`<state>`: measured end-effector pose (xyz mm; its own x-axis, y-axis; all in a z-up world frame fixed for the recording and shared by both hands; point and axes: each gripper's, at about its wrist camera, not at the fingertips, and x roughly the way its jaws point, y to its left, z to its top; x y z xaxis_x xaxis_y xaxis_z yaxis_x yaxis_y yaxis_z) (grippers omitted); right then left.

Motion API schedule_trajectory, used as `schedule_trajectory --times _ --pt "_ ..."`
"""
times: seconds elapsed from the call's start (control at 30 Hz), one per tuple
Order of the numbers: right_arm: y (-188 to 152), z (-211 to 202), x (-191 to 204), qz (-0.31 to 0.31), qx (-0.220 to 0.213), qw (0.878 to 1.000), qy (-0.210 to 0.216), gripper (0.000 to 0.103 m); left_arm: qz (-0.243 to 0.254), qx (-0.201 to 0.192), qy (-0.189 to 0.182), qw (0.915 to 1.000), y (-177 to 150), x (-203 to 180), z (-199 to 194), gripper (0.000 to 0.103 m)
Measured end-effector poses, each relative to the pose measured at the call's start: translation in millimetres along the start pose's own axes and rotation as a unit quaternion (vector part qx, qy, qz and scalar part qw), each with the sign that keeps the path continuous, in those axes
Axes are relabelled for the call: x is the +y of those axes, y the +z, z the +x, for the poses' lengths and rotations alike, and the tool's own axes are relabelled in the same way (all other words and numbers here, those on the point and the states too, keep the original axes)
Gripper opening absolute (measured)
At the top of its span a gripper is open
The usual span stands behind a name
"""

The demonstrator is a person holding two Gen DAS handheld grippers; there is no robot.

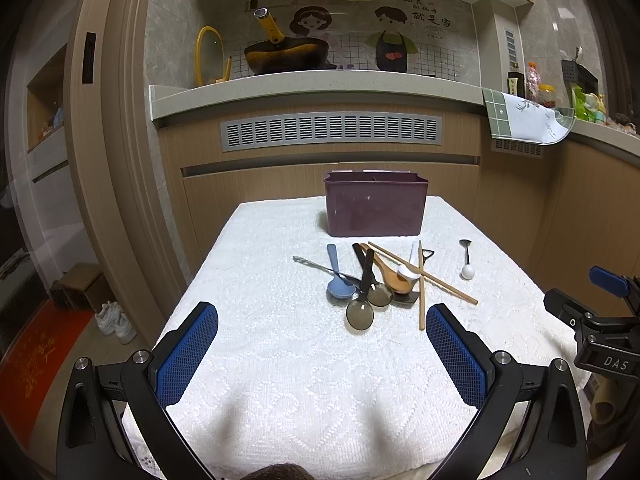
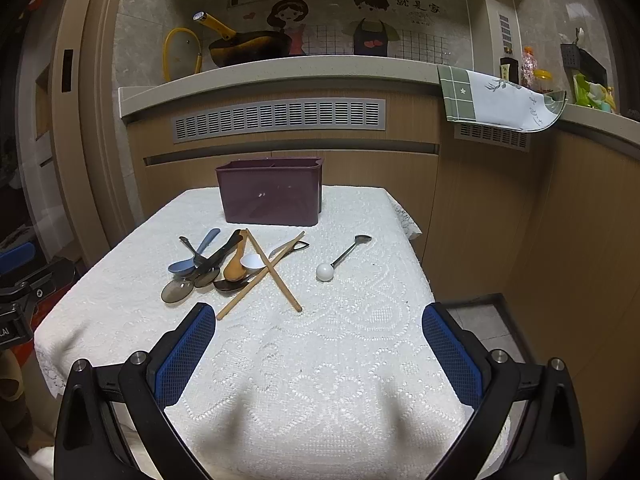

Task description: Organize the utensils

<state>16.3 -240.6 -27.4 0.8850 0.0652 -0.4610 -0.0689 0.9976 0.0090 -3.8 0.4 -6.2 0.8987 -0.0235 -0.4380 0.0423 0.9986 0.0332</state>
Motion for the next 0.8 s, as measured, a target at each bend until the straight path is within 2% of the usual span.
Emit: schedule_trajectory --times 0.8 --pt "1.1 7.7 -2.4 0.005 0.014 1.0 0.006 0.103 -0.001 0.019 -0.003 0.9998 2.3 1.0 4.8 0.103"
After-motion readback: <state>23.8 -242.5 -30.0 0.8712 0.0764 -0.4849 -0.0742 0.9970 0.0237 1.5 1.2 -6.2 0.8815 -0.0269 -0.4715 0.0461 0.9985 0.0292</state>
